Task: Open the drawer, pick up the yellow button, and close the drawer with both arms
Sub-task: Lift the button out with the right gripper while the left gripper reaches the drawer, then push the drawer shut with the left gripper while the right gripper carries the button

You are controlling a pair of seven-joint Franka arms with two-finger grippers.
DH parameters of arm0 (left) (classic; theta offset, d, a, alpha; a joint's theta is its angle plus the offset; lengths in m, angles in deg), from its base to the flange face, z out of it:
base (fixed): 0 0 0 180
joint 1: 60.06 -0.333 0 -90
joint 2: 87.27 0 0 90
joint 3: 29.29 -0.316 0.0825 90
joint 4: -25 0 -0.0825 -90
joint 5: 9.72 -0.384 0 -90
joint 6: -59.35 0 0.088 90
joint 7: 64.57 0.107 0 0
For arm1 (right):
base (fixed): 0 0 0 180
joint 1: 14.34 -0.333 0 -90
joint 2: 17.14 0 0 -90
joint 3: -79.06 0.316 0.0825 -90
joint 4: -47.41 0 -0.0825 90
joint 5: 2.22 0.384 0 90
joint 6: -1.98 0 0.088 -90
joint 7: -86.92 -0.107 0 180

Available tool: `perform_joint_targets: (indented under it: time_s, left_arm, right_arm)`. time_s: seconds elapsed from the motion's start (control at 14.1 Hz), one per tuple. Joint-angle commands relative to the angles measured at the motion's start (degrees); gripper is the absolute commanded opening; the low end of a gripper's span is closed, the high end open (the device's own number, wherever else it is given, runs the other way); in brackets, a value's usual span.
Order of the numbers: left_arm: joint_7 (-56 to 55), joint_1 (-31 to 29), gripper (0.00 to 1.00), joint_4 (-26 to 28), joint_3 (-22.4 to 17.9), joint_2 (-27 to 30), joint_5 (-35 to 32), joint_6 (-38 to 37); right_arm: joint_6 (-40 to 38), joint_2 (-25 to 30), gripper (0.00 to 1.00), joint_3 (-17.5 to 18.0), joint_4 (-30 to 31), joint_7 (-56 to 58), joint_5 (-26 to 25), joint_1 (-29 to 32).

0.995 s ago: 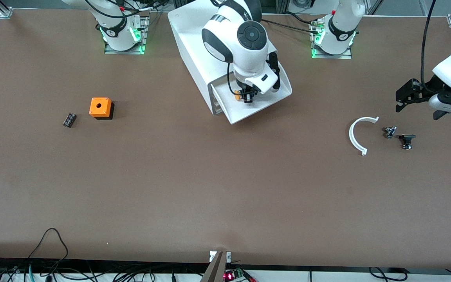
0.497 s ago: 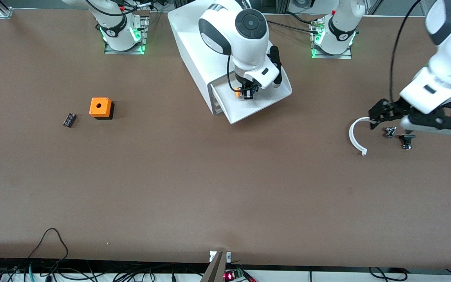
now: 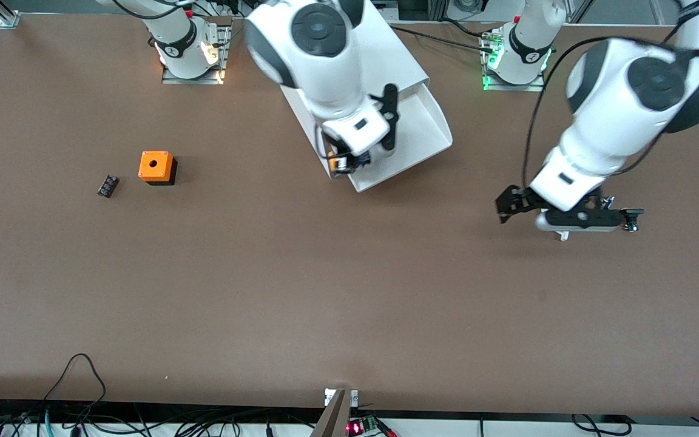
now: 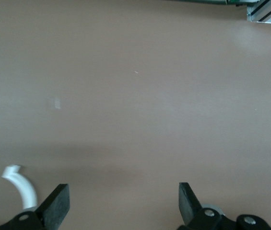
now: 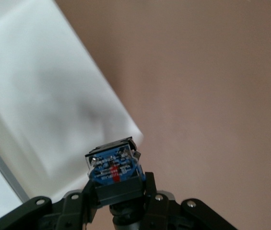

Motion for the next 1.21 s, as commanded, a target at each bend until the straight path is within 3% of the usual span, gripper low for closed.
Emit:
perform_joint_targets:
  time_s: [0.0,0.21,0.43,0.64,1.14]
  left_arm:
    - [-8.3,3.7,1.0,6.1,0.0,-0.7,0.8,8.1]
    - [-17.6,6.6,1.0,8.7,0.5,-1.5,0.7,10.2]
    - [-28.5,7.2,1.0,10.7,4.3,-1.2,0.7,9.7]
    - [-35.2,7.2,1.0,12.2,7.9,-0.7,0.6,9.3]
    - [-47.3,7.2,1.0,17.1,17.2,0.8,0.6,7.9]
  right_arm:
    - [-2.0,3.6,0.24,-0.2,2.5,-6.2,0.3,7.0]
    - [-1.6,6.6,0.24,-0.3,6.0,-8.8,1.3,15.6]
    - [-2.3,6.8,0.24,-0.6,6.8,-14.1,1.4,22.4]
    - [-1.8,6.8,0.24,-0.6,11.5,-22.8,1.4,27.8]
    - [3.9,6.7,0.24,-3.9,28.0,-35.8,-2.1,33.4]
